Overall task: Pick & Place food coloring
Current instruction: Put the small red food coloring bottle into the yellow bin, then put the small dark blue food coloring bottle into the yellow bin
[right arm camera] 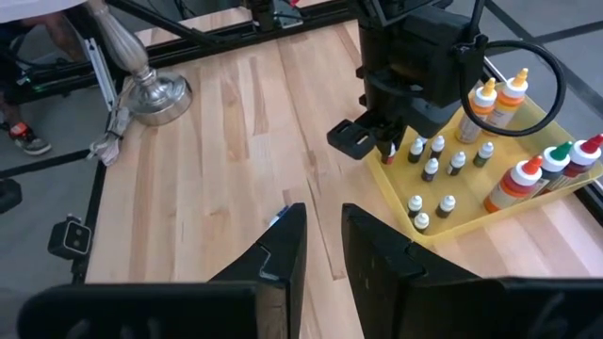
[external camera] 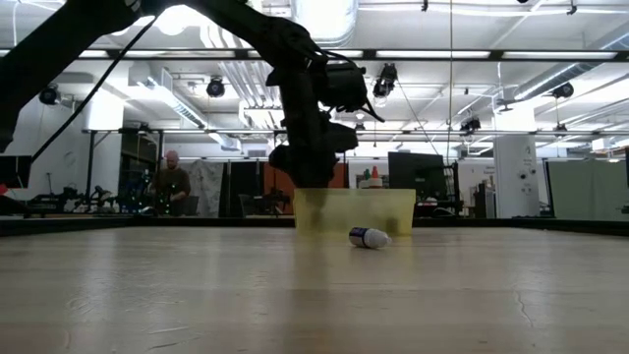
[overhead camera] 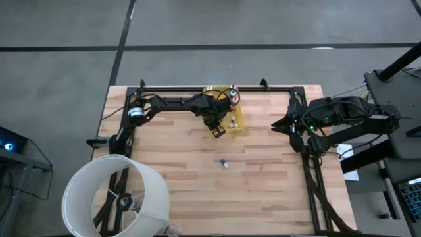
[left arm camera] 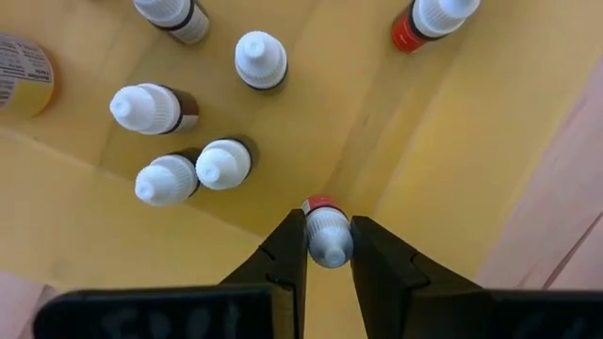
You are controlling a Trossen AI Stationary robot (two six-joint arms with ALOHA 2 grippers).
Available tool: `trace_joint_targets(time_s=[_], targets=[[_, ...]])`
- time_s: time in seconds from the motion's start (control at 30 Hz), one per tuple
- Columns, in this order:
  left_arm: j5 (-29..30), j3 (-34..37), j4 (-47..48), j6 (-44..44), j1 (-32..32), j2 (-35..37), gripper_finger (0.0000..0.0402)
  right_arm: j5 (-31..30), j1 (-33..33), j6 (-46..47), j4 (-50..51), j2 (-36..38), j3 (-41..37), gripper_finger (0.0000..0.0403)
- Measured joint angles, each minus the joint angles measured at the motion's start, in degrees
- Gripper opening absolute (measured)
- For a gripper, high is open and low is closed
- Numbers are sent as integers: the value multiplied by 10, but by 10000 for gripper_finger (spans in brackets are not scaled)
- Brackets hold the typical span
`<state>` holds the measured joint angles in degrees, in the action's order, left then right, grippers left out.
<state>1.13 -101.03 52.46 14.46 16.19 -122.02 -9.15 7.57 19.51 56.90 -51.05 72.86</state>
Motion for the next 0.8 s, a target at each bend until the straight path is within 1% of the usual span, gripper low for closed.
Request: trace_joint_targets(time_s=[0.4, 0.67, 0.8], targets=[[0, 0, -2, 9, 0, 0, 45, 0, 0, 0, 0, 0, 0, 63], [0, 0, -2, 11, 0, 0, 84, 0, 0, 0, 0, 0, 0, 63], [-2, 0, -2, 13, 0, 0, 93, 0, 0, 0, 0, 0, 0, 63]])
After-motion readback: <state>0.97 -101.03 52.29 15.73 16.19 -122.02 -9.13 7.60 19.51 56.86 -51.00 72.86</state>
